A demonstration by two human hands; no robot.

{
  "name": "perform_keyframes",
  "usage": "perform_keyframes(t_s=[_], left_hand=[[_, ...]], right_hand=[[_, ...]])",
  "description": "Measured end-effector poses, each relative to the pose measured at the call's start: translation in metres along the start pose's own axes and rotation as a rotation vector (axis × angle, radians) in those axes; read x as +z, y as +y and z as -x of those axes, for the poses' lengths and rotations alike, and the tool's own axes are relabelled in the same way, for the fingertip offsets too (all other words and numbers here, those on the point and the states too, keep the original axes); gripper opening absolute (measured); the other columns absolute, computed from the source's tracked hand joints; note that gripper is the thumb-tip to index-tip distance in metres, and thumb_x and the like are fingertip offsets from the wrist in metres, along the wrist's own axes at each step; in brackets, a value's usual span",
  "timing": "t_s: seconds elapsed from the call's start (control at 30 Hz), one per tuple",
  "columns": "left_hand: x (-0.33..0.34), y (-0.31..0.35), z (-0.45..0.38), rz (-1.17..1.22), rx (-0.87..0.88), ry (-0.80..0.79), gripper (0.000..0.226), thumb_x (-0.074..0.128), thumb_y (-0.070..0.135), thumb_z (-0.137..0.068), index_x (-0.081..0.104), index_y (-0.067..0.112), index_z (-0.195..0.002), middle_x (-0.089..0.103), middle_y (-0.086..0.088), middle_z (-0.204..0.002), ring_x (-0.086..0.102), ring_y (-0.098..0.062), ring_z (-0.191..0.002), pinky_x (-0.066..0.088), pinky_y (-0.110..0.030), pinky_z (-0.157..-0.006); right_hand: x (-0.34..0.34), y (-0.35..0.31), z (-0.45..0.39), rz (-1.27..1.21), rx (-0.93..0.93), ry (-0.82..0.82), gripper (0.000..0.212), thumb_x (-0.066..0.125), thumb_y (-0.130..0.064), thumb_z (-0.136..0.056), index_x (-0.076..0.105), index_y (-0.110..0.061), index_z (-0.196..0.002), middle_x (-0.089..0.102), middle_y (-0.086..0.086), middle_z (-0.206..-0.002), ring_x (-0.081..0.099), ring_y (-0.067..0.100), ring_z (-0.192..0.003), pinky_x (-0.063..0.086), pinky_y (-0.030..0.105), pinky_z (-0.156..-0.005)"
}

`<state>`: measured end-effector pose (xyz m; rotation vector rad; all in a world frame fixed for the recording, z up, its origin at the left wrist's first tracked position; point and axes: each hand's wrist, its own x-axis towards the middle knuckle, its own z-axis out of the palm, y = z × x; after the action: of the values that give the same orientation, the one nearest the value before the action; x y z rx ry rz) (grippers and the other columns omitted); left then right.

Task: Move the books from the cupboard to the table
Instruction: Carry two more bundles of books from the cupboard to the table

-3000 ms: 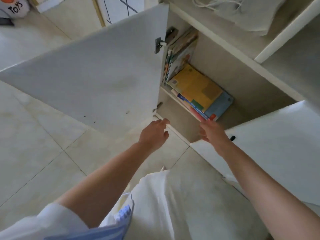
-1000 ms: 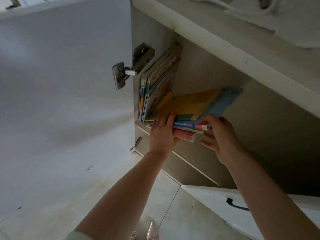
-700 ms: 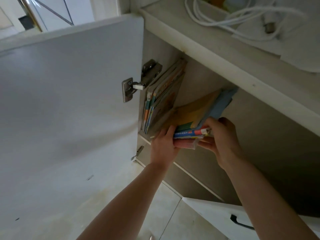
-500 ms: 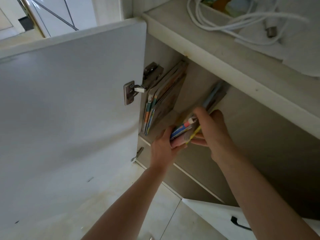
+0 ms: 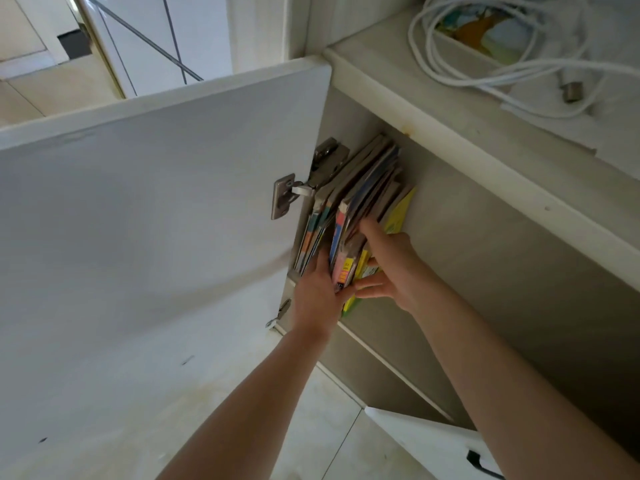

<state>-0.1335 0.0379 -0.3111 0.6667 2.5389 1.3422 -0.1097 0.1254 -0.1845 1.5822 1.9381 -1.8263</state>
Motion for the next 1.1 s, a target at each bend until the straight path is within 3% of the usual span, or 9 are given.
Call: perform_keyframes(t_s=[0.07, 0.2, 0.27, 0.37, 0.6, 0.8, 0.93, 1.0, 1.1], left_hand=[[0.001, 0.003, 0.008, -0.017, -0.026, 0.057, 0.086, 0.079, 0.042, -0.076, 0.031, 0.014, -0.142, 0.055, -0.010, -0.130, 0.062, -0.030, -0.107, 0.054, -0.040, -0.079], [0.003, 0.005, 0.025, 0.092, 0.000, 0.129, 0.087, 0.078, 0.034, -0.078, 0.019, 0.026, -0.142, 0.043, -0.008, -0.141, 0.058, -0.029, -0.116, 0.054, -0.039, -0.082], [0.002, 0.001, 0.029, 0.102, 0.025, 0.145, 0.088, 0.079, 0.031, -0.077, 0.018, 0.031, -0.140, 0.039, -0.009, -0.144, 0.056, -0.031, -0.120, 0.054, -0.040, -0.085], [0.005, -0.006, 0.028, -0.005, 0.059, 0.213, 0.091, 0.082, 0.033, -0.071, 0.024, 0.021, -0.140, 0.042, -0.013, -0.137, 0.049, -0.029, -0.123, 0.055, -0.045, -0.089], [0.010, 0.003, 0.035, 0.006, 0.019, 0.220, 0.083, 0.078, 0.026, -0.078, 0.023, 0.027, -0.140, 0.049, -0.014, -0.128, 0.065, -0.029, -0.098, 0.057, -0.038, -0.071], [0.016, 0.006, 0.030, -0.096, 0.083, 0.264, 0.072, 0.082, 0.023, -0.072, 0.036, 0.016, -0.127, 0.061, -0.014, -0.118, 0.065, -0.031, -0.100, 0.057, -0.038, -0.074], [0.022, 0.004, 0.031, -0.034, 0.068, 0.237, 0.074, 0.083, 0.038, -0.071, 0.038, 0.017, -0.126, 0.062, -0.009, -0.117, 0.059, -0.026, -0.105, 0.053, -0.036, -0.081], [0.027, 0.006, 0.033, -0.054, 0.041, 0.243, 0.070, 0.083, 0.034, -0.071, 0.040, 0.018, -0.123, 0.064, -0.008, -0.113, 0.061, -0.027, -0.101, 0.054, -0.038, -0.077], [0.038, 0.012, 0.035, 0.038, -0.067, 0.204, 0.068, 0.081, 0.029, -0.073, 0.037, 0.026, -0.125, 0.066, -0.006, -0.114, 0.064, -0.025, -0.099, 0.057, -0.040, -0.076]], right_hand=[[-0.002, 0.003, -0.001, -0.013, -0.019, -0.009, 0.057, 0.057, -0.045, -0.084, 0.039, -0.013, -0.128, 0.060, 0.006, -0.090, 0.071, 0.026, -0.053, 0.055, 0.032, -0.046], [-0.006, 0.009, -0.002, 0.003, -0.031, -0.001, 0.046, 0.056, -0.039, -0.088, 0.042, -0.010, -0.121, 0.058, 0.005, -0.085, 0.071, 0.028, -0.062, 0.057, 0.035, -0.053], [-0.007, 0.009, -0.003, 0.011, -0.025, -0.003, 0.048, 0.056, -0.039, -0.087, 0.043, -0.009, -0.122, 0.059, 0.007, -0.090, 0.072, 0.032, -0.068, 0.060, 0.041, -0.060], [-0.010, 0.011, -0.005, 0.027, -0.029, -0.011, 0.052, 0.056, -0.041, -0.085, 0.041, -0.012, -0.125, 0.056, 0.010, -0.107, 0.071, 0.035, -0.076, 0.061, 0.046, -0.067], [-0.008, 0.012, -0.004, 0.027, -0.036, -0.035, 0.087, 0.056, -0.058, -0.051, 0.047, -0.011, -0.124, 0.061, 0.012, -0.114, 0.072, 0.033, -0.075, 0.060, 0.044, -0.060], [-0.010, 0.012, -0.010, 0.021, -0.050, -0.062, 0.043, 0.056, -0.040, -0.086, 0.042, -0.015, -0.118, 0.062, 0.008, -0.092, 0.071, 0.031, -0.077, 0.059, 0.039, -0.063], [-0.015, 0.018, -0.010, 0.044, -0.081, -0.056, 0.044, 0.056, -0.043, -0.084, 0.052, -0.014, -0.117, 0.069, 0.005, -0.093, 0.073, 0.027, -0.071, 0.056, 0.041, -0.069], [-0.020, 0.021, -0.009, 0.055, -0.093, -0.031, 0.045, 0.057, -0.042, -0.083, 0.045, -0.019, -0.120, 0.068, 0.003, -0.102, 0.072, 0.024, -0.072, 0.050, 0.036, -0.072], [-0.028, 0.022, -0.007, 0.010, -0.138, -0.001, 0.042, 0.057, -0.029, -0.088, 0.033, -0.026, -0.123, 0.062, 0.005, -0.108, 0.066, 0.017, -0.077, 0.041, 0.021, -0.055]])
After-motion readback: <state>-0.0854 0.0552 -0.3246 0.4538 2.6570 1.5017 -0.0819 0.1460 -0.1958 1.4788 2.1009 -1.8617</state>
